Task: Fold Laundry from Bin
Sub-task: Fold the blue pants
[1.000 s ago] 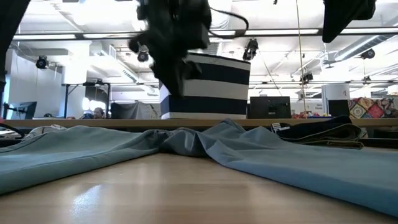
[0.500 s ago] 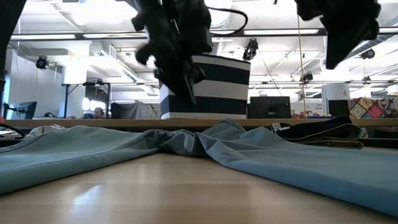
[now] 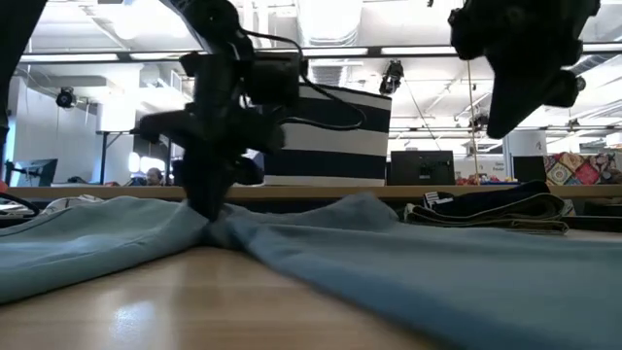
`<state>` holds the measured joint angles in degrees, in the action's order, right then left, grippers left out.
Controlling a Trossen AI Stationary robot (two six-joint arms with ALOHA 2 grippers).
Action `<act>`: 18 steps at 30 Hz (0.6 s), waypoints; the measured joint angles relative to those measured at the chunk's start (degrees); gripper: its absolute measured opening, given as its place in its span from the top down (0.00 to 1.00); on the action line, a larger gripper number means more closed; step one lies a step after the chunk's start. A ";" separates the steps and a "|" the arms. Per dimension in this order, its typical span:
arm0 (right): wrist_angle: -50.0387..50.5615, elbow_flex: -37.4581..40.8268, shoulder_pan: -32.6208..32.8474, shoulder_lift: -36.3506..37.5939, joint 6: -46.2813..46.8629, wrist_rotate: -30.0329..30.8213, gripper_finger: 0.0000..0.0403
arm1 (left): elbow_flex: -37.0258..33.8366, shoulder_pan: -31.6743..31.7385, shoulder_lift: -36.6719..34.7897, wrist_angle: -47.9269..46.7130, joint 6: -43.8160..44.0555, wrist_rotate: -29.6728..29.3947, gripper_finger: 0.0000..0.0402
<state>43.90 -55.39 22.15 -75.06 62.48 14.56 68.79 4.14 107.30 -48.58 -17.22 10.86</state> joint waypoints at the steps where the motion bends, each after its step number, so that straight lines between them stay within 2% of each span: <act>1: -0.28 0.34 -0.48 -0.03 -0.09 0.00 0.97 | -0.51 0.01 -0.39 -0.34 0.31 0.06 0.99; 6: -4.13 2.58 -3.77 -0.03 -1.11 0.24 0.97 | -1.88 0.02 -1.64 0.73 1.54 -0.49 0.99; 10: -10.62 4.27 -9.30 -2.07 -7.90 0.32 0.97 | -1.99 0.02 -1.81 2.36 1.87 -0.67 1.00; 14: -15.99 4.87 -19.37 -6.95 -18.50 -2.46 0.97 | -2.76 0.02 -1.73 5.09 3.20 0.00 1.00; 18: -15.94 1.49 -31.27 -14.57 -30.02 -9.55 0.97 | -3.67 -0.11 -1.70 6.48 4.44 0.21 1.00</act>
<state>27.97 -53.90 -9.12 -89.63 32.46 5.01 65.13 4.03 105.60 -42.09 -12.78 11.07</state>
